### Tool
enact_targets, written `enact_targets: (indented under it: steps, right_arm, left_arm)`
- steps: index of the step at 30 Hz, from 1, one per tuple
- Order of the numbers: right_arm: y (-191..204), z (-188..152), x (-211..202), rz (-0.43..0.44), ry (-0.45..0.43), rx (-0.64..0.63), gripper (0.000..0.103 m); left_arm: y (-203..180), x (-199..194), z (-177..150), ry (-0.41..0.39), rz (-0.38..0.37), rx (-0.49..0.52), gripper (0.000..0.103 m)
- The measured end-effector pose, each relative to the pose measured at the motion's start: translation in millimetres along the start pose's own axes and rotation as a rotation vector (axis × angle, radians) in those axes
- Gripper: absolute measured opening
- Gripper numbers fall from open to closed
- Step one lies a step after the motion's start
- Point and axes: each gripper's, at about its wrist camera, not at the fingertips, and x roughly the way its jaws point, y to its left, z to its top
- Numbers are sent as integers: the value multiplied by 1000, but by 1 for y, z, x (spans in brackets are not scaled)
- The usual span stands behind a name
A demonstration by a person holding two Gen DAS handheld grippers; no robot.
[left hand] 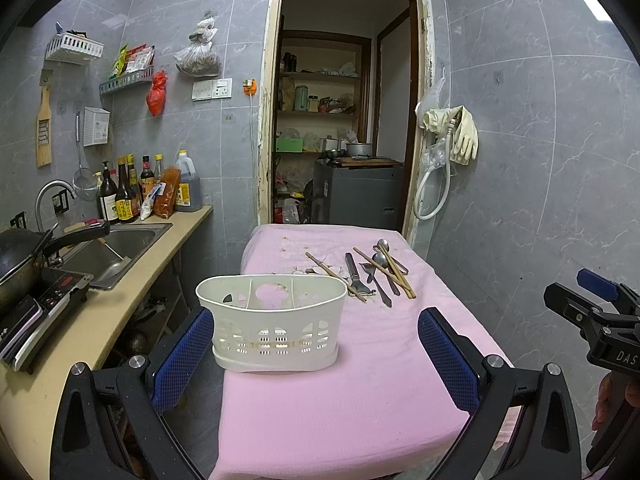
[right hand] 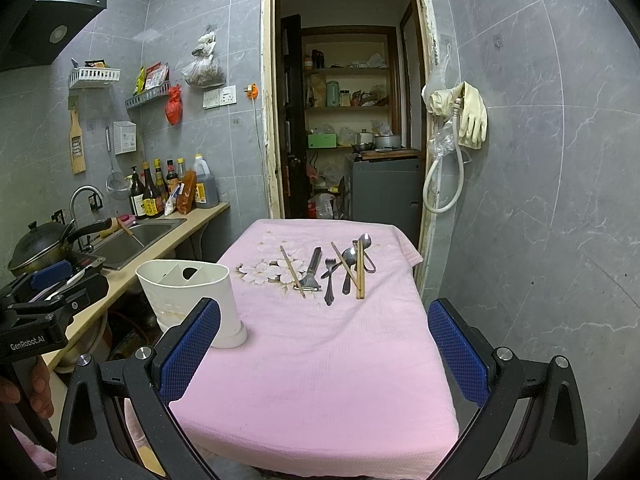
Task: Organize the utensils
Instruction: 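Move the right tool toward the utensils and open its fingers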
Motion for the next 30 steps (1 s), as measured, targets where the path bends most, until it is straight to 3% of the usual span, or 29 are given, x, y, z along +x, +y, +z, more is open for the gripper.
enact_targets:
  steps: [15, 23, 30]
  right_arm:
    - [-3, 1, 4, -17, -12, 33, 102]
    - [-19, 33, 16, -39, -67, 14, 102]
    - [-41, 65, 50, -46, -95, 6, 102]
  left_arm:
    - [-2, 18, 3, 9, 0, 24, 103]
    - [-12, 39, 24, -27, -10, 34, 103]
    - [-31, 77, 47, -52, -14, 40, 103]
